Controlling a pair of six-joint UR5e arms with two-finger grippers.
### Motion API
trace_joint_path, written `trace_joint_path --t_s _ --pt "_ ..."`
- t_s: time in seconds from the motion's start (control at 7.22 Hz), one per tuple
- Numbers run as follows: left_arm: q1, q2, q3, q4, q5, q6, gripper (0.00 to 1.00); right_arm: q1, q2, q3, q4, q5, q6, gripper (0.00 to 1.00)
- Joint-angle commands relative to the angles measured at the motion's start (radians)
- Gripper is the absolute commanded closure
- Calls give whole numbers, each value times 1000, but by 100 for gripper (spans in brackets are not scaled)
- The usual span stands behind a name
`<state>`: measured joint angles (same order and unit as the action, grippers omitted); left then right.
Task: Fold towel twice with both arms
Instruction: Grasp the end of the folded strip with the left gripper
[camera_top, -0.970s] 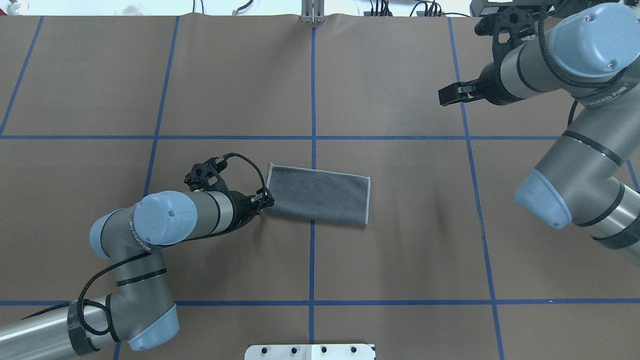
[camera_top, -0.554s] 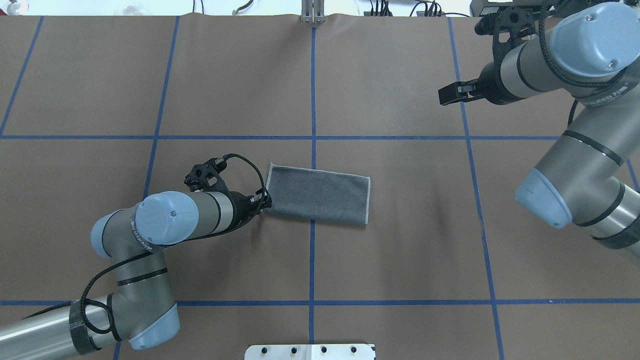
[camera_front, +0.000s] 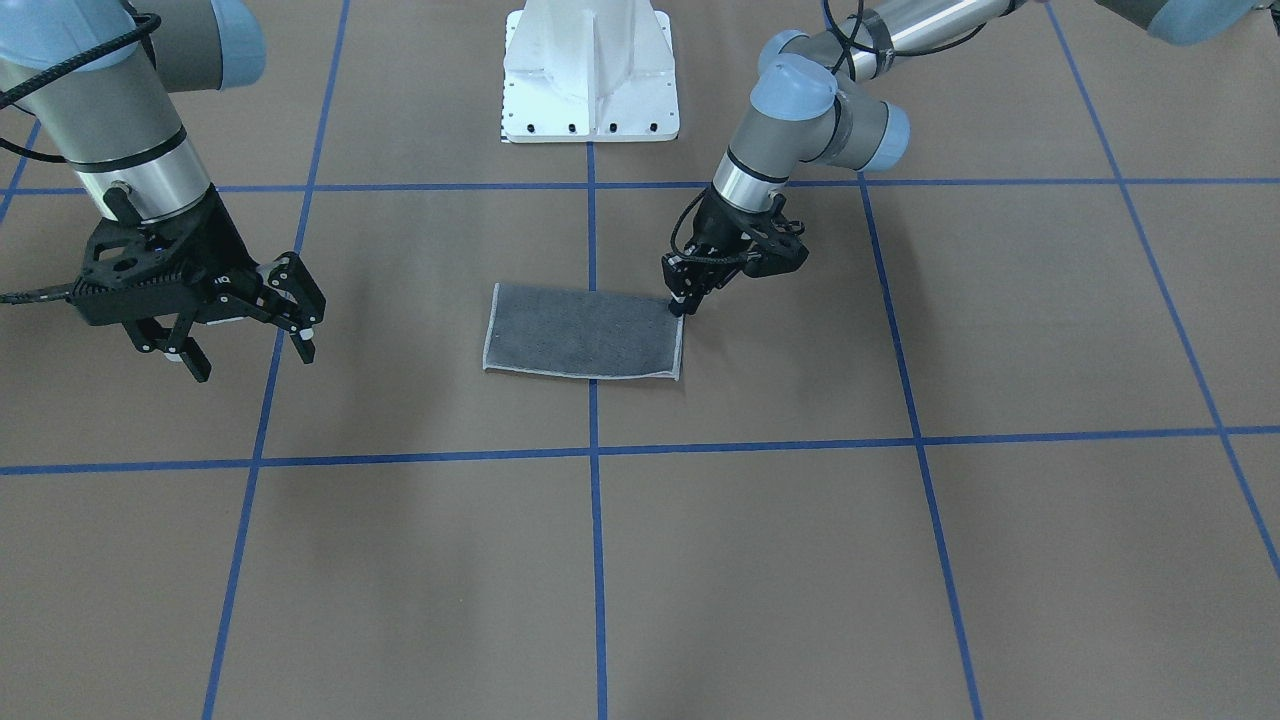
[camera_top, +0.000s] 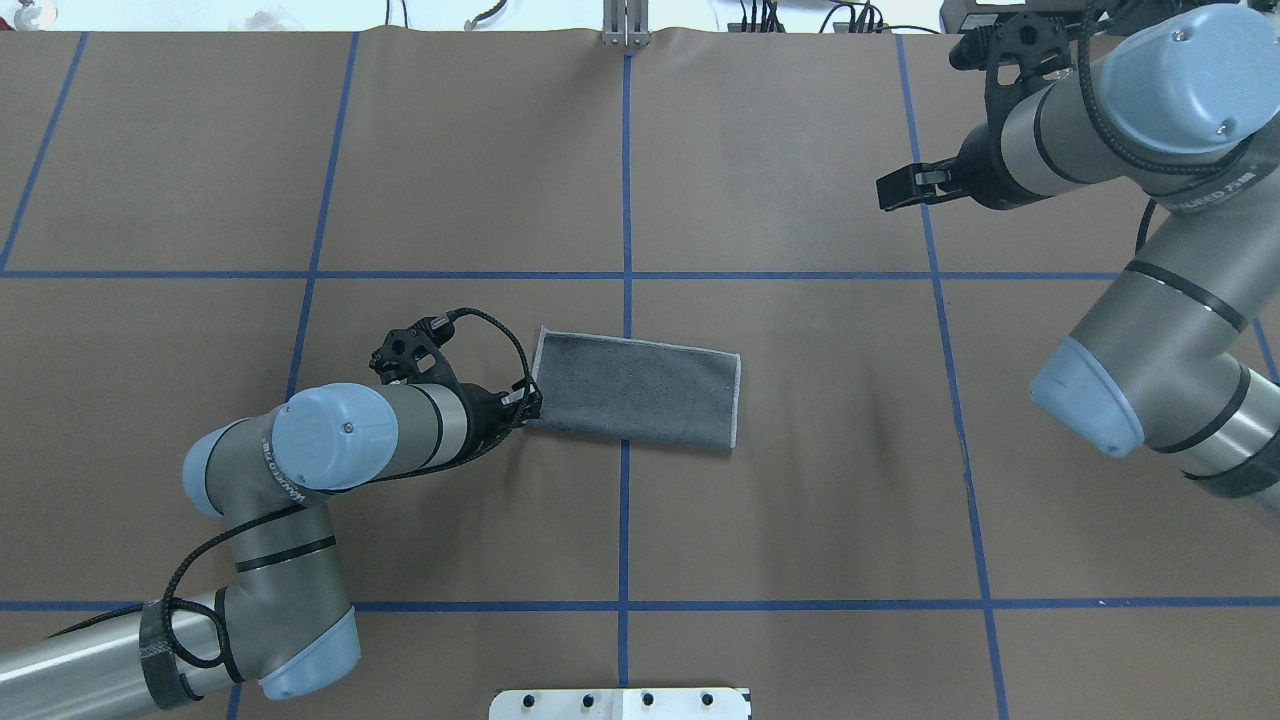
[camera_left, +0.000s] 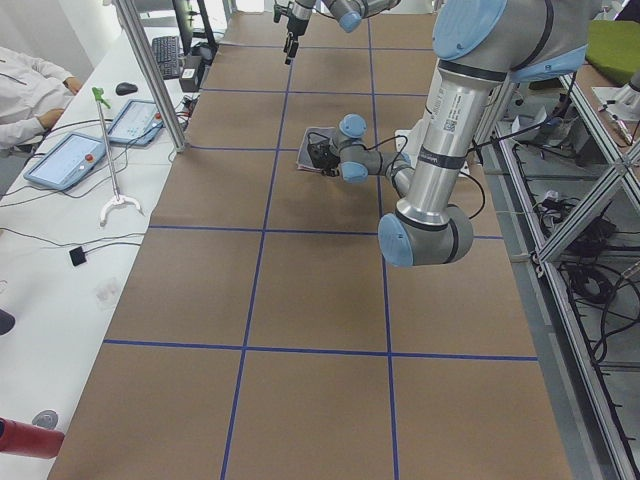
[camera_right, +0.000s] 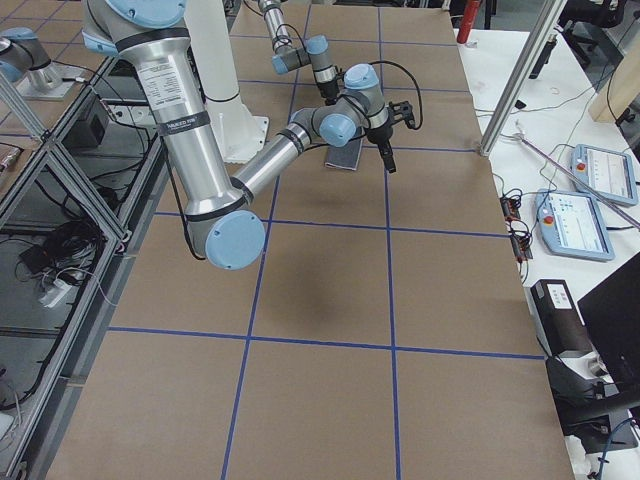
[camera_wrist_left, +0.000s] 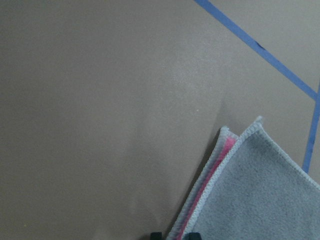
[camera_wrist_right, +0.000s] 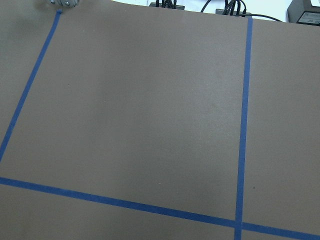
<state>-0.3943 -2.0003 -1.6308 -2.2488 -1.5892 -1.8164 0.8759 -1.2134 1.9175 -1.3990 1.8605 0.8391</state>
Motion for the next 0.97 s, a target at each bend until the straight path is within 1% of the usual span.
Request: trace_joint_path --t_s 0.0,0.14,0.28,0.83 --pt "-1 0 -3 0 0 0 77 0 -2 6 0 0 0 1" --pt "-1 0 -4 0 0 0 88 0 -2 8 0 0 0 1" --pt "-1 0 -7 0 0 2 100 0 -2 8 0 0 0 1" --pt "-14 0 -20 2 -2 14 100 0 -5 8 0 0 0 1"
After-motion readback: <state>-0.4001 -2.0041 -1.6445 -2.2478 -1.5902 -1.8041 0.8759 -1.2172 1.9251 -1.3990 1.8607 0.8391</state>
